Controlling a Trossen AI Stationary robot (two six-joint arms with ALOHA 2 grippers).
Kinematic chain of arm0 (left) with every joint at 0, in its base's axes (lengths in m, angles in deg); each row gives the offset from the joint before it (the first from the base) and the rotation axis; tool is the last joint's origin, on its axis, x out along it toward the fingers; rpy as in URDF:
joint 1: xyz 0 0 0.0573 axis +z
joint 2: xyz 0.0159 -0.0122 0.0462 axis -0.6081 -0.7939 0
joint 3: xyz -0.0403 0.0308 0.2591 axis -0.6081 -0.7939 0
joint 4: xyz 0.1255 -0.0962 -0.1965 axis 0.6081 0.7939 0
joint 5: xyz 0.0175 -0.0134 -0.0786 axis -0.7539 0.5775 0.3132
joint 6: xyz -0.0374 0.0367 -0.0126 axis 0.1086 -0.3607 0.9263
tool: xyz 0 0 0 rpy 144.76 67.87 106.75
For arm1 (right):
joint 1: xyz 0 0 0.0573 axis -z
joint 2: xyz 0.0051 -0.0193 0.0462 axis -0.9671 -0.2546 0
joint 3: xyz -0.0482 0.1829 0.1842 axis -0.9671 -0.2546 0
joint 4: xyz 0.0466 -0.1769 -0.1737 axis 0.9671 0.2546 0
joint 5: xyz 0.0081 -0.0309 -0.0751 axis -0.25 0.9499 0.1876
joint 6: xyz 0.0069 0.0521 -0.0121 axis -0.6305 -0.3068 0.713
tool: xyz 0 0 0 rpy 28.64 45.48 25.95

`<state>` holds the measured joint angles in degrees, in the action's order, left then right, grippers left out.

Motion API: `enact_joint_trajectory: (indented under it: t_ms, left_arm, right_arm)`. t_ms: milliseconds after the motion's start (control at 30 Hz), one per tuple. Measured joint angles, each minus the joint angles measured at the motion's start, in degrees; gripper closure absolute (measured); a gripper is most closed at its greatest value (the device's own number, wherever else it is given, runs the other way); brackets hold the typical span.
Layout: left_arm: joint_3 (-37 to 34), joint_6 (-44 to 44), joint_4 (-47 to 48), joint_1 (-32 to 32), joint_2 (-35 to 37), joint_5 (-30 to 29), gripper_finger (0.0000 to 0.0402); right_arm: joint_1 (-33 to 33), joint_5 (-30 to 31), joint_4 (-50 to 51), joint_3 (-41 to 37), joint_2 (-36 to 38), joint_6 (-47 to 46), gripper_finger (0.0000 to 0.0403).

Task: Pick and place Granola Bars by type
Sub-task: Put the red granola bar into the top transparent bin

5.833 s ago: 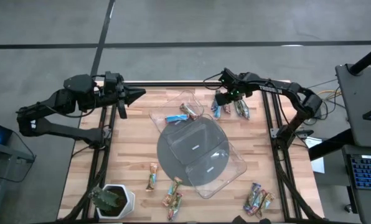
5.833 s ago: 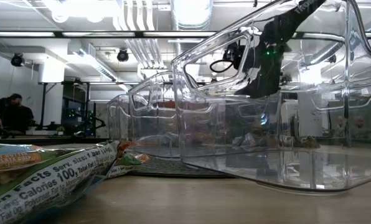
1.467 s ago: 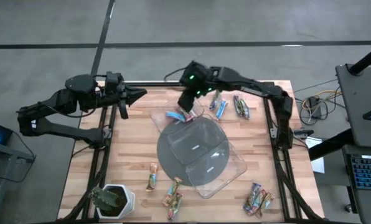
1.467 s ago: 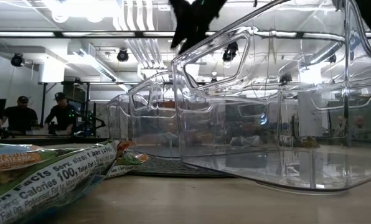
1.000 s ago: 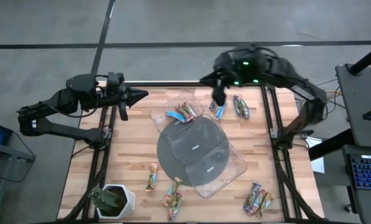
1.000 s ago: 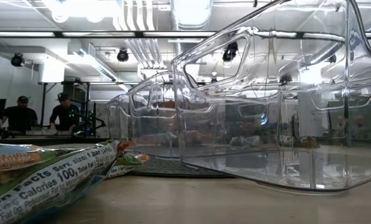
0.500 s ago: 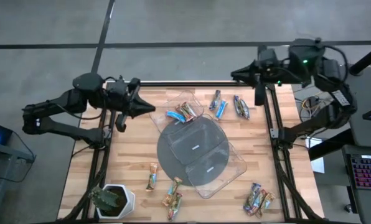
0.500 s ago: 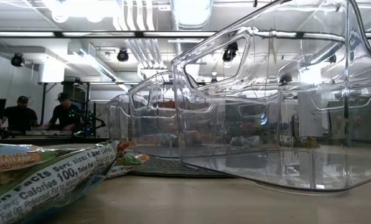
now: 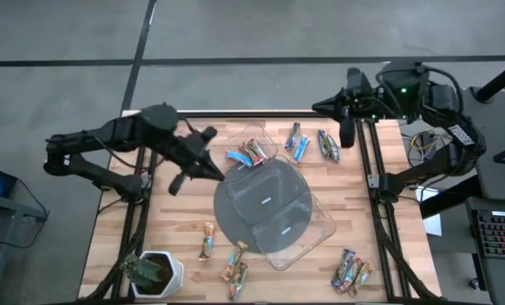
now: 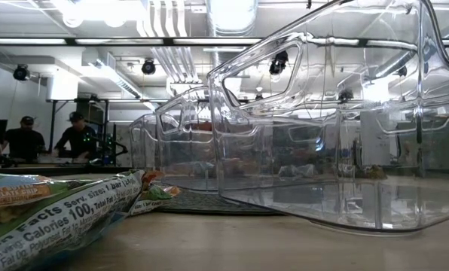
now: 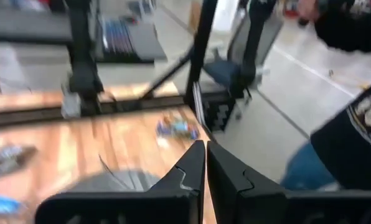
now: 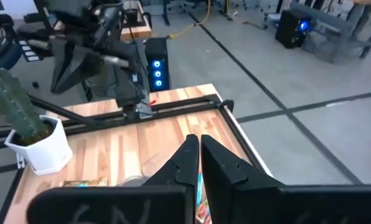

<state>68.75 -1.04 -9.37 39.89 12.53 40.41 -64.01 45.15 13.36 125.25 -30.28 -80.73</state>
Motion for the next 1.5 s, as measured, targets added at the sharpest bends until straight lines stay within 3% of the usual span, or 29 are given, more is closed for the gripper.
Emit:
enact_joint_trajectory:
  t_ms: [167, 567, 1067, 1300, 1500]
  left_arm:
    - [1.0, -0.1, 5.1, -4.1, -4.2, 1.1, 0.0401]
    - [0.6, -2.7, 6.1, -11.8, -16.3, 7.4, 0.0401]
    - [0.8, 14.7, -5.8, -13.7, -29.0, 7.0, 0.0401]
    - [0.9, 3.5, -2.5, -16.2, -29.3, 6.5, 0.0401]
    - [0.9, -3.8, 5.1, -20.4, -29.0, -4.1, 0.0401]
  right_arm:
    - [0.0, 0.0, -0.2, -1.4, -0.1, -0.2, 0.0394]
    - [0.0, 2.9, -0.5, -2.5, 0.3, 2.1, 0.0394]
    - [0.0, 2.9, -0.1, -0.9, 1.0, 5.8, 0.0394]
    - [0.0, 2.8, -0.1, -0.9, 1.5, 2.2, 0.0394]
    - [0.0, 2.8, -0.1, -0.9, 1.7, -2.0, 0.0394]
